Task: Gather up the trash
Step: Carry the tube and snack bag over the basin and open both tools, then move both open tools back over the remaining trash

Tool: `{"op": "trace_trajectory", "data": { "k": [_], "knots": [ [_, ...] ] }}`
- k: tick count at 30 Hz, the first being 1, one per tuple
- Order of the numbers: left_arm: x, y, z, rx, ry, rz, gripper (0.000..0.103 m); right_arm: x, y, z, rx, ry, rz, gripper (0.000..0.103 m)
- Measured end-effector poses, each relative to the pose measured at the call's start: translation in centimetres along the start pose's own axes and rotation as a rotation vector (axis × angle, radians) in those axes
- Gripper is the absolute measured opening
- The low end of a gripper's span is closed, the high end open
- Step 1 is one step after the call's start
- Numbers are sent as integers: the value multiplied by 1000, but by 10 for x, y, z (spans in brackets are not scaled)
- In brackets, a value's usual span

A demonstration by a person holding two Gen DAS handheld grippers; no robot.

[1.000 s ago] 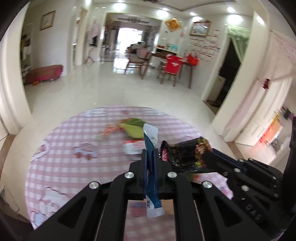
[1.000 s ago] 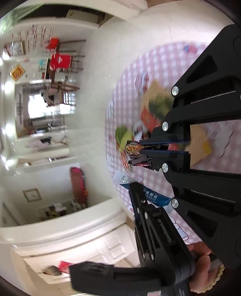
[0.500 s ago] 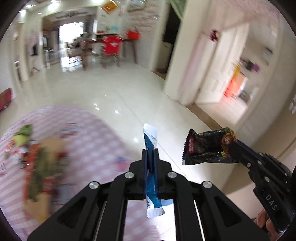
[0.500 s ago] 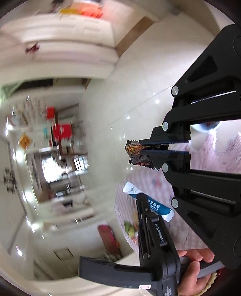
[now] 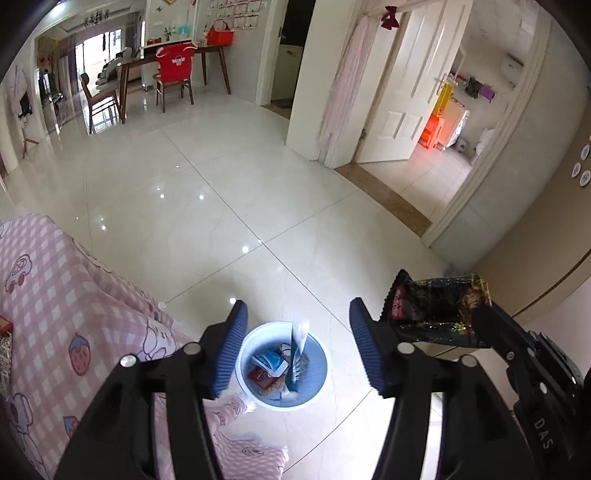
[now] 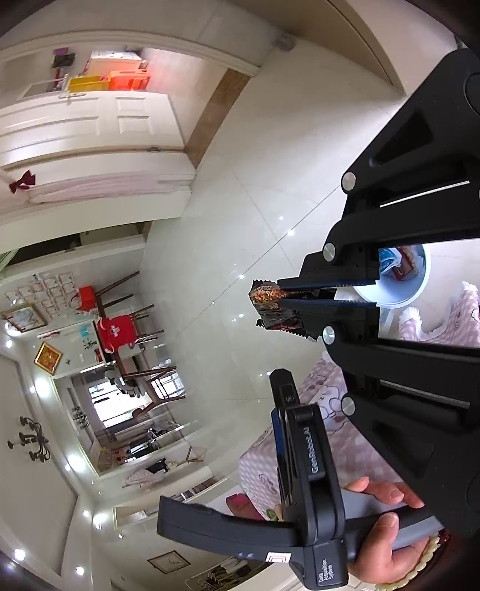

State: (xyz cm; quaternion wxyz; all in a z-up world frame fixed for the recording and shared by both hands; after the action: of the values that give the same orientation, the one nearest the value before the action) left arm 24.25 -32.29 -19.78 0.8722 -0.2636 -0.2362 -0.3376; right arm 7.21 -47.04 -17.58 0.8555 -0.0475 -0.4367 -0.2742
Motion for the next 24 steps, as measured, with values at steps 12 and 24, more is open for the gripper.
{"op": "trace_trajectory", "data": {
  "k": [12,24],
  "knots": [
    [-7,7,7,63,10,-6,61,-6,4,-15,29,34,-4,5],
    [-6,28,37,75,-53,35,67,1,15,-38,47,32,-34,23]
  ]
}}
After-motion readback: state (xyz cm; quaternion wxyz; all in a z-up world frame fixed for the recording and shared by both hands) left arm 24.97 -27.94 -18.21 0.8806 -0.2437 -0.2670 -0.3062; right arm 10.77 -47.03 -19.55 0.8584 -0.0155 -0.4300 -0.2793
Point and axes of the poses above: each gripper's, at about its wrist camera, not at the fingertips, and z roughly against the way its jaws point, y to its left, x to its top, the point moved 2 cm from there along -z, roughly the way its jaws point, and after that the axes turned 10 degrees about -x, right-handed, at the moved point
